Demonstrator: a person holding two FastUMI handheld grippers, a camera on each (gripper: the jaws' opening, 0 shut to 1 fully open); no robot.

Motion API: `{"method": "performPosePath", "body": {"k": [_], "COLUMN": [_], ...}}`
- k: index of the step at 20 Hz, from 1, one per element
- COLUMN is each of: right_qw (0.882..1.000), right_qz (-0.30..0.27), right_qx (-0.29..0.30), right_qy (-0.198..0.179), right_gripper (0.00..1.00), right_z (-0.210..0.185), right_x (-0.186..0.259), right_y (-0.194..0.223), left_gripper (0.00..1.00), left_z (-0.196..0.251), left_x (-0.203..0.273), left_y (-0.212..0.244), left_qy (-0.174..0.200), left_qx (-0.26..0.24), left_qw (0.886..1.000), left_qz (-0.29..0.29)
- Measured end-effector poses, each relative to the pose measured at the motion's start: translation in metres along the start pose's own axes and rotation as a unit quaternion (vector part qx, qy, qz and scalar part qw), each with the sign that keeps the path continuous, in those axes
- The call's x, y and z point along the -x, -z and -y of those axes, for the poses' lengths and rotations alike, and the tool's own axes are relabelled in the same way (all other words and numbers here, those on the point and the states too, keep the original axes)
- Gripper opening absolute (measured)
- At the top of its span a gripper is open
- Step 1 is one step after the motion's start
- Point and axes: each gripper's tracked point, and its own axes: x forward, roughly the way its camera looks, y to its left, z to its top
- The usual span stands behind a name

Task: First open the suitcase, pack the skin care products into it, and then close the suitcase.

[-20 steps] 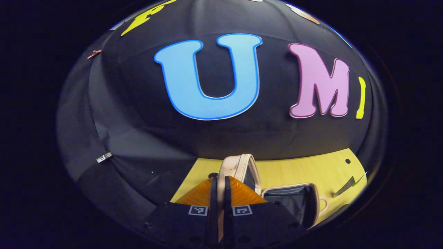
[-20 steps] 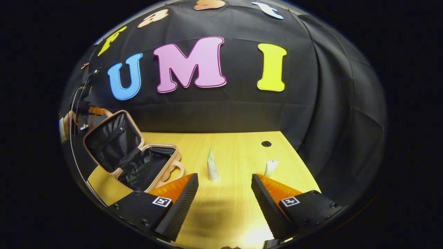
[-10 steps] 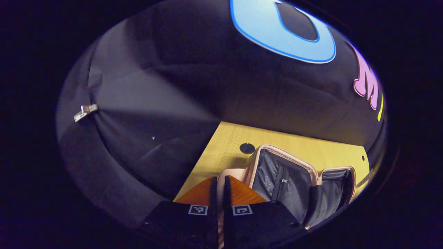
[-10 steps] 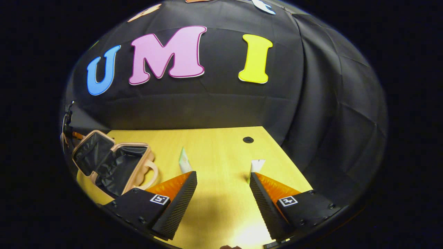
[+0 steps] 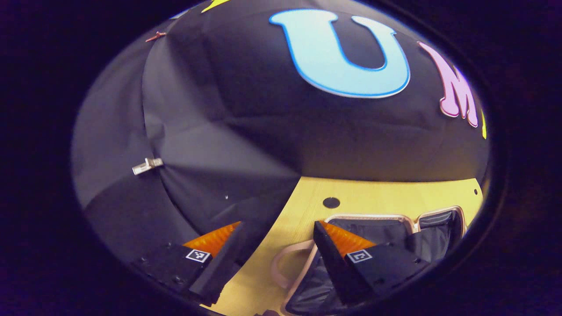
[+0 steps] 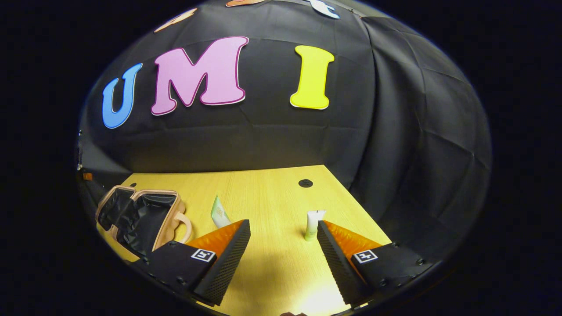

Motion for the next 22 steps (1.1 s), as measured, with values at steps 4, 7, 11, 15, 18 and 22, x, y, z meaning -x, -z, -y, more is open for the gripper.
{"method": "performPosePath", "body": {"k": [4,7,11,15,18,22], "right_qw": [1.0,0.999,0.998,0.998,0.998,0.997], "right_qz": [0.002,0.005,-0.003,-0.012,-0.024,-0.059], "right_qx": [-0.018,-0.037,-0.053,-0.049,-0.045,-0.043], "right_qy": [-0.008,-0.011,-0.021,-0.023,-0.023,-0.036], "right_gripper": [0.97,0.97,0.97,0.98,0.98,0.97], "right_z": [0.012,0.023,0.032,0.052,0.065,0.07], "right_x": [-0.01,-0.012,-0.013,-0.02,-0.028,-0.05], "right_y": [-0.012,-0.02,-0.017,-0.008,0.005,0.04], "left_gripper": [0.96,0.95,0.98,0.98,0.98,0.99], "left_z": [0.081,0.179,0.317,0.435,0.511,0.578], "left_x": [0.131,0.216,0.265,0.301,0.31,0.296], "left_y": [-0.076,-0.079,-0.043,0.005,0.049,0.072], "left_qy": [0.024,0.077,0.161,0.247,0.303,0.344], "left_qx": [-0.019,-0.016,-0.014,-0.023,0.005,-0.015], "left_qw": [0.994,0.992,0.983,0.967,0.953,0.938], "left_qz": [0.106,0.103,0.083,0.054,-0.013,-0.045]}}
